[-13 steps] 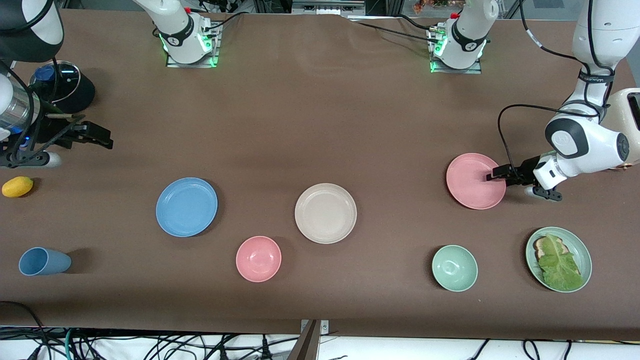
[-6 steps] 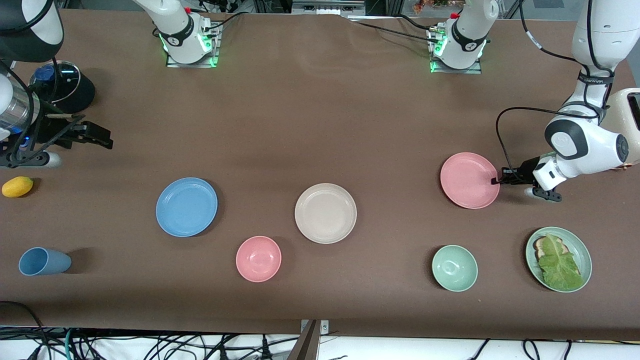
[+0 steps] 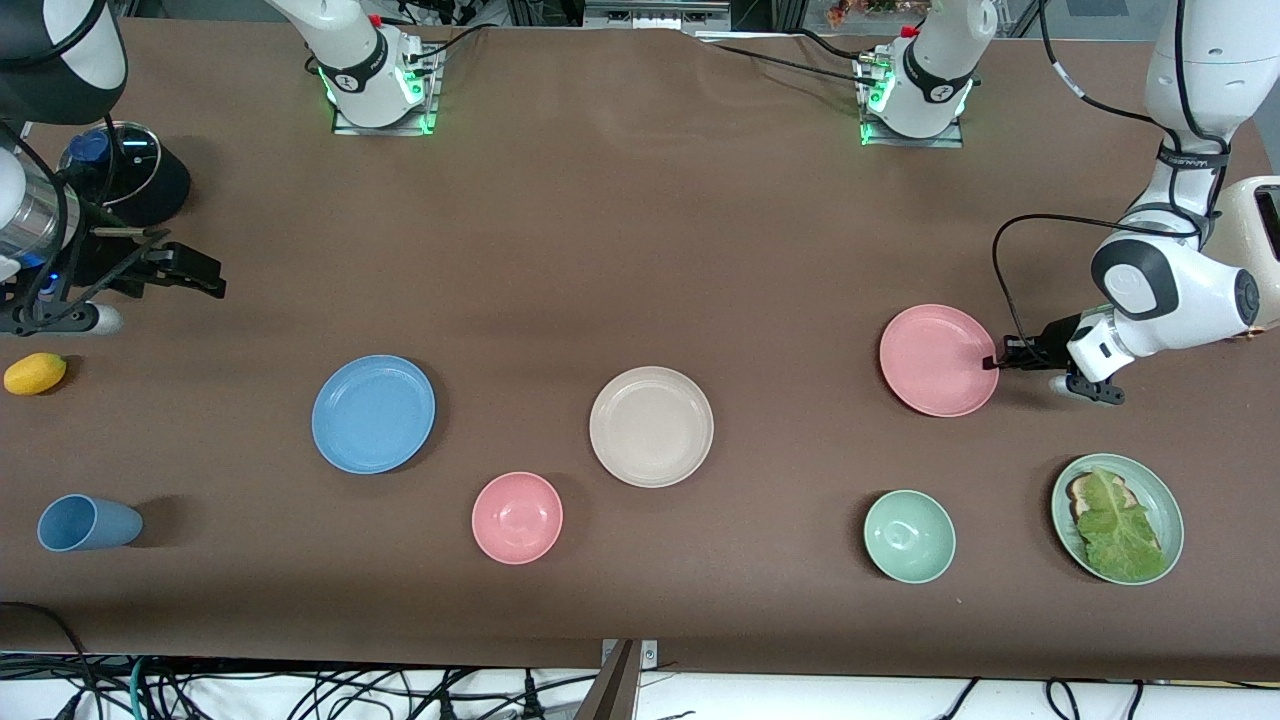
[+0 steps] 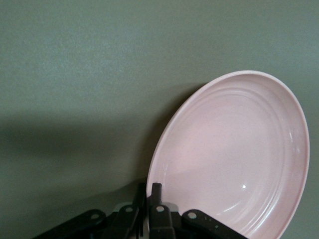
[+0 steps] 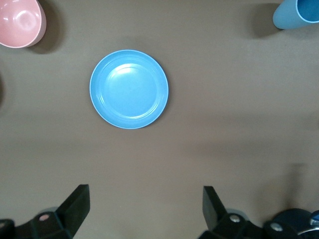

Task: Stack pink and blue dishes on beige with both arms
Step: 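Slide the pink plate with the left gripper toward the beige plate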

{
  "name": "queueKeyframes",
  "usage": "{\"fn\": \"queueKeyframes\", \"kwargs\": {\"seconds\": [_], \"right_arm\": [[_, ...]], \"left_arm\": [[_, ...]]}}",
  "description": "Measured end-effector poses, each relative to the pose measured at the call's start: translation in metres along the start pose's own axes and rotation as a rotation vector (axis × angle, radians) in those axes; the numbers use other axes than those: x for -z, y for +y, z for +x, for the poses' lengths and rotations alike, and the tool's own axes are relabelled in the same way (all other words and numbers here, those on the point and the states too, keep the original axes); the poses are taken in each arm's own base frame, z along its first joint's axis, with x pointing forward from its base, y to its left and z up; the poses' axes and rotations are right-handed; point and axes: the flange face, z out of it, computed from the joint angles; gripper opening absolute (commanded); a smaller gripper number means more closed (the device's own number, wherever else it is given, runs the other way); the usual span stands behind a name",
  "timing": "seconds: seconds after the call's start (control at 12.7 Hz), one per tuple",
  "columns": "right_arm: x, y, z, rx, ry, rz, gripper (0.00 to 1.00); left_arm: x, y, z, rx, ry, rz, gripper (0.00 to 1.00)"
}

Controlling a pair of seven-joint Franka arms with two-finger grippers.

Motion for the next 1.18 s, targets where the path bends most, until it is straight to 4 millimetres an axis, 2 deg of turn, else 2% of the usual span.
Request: {"fn": "queueKeyframes", "kwargs": {"seconds": [0.31,0.63,1.02,1.18], "right_arm": [[0.0,0.0,0.0,0.0,0.0,0.0,1.0],[0.0,0.0,0.0,-0.001,0.0,0.0,1.0],[0.0,0.0,0.0,-0.001,0.0,0.0,1.0],[0.0,0.001,0.0,-0.001,0.0,0.0,1.0]], "left_arm": [[0.032,0.02,0.033,-0.06,0.014,-0.045,0.0],[0.047,0.033,0.043,-0.088,0.01,-0.072,0.0],[0.074,0.051,0.062,-0.094,0.004,-0.091,0.0],[0.071,0.071,0.071,-0.074,-0.004,-0.097,0.0]]}}
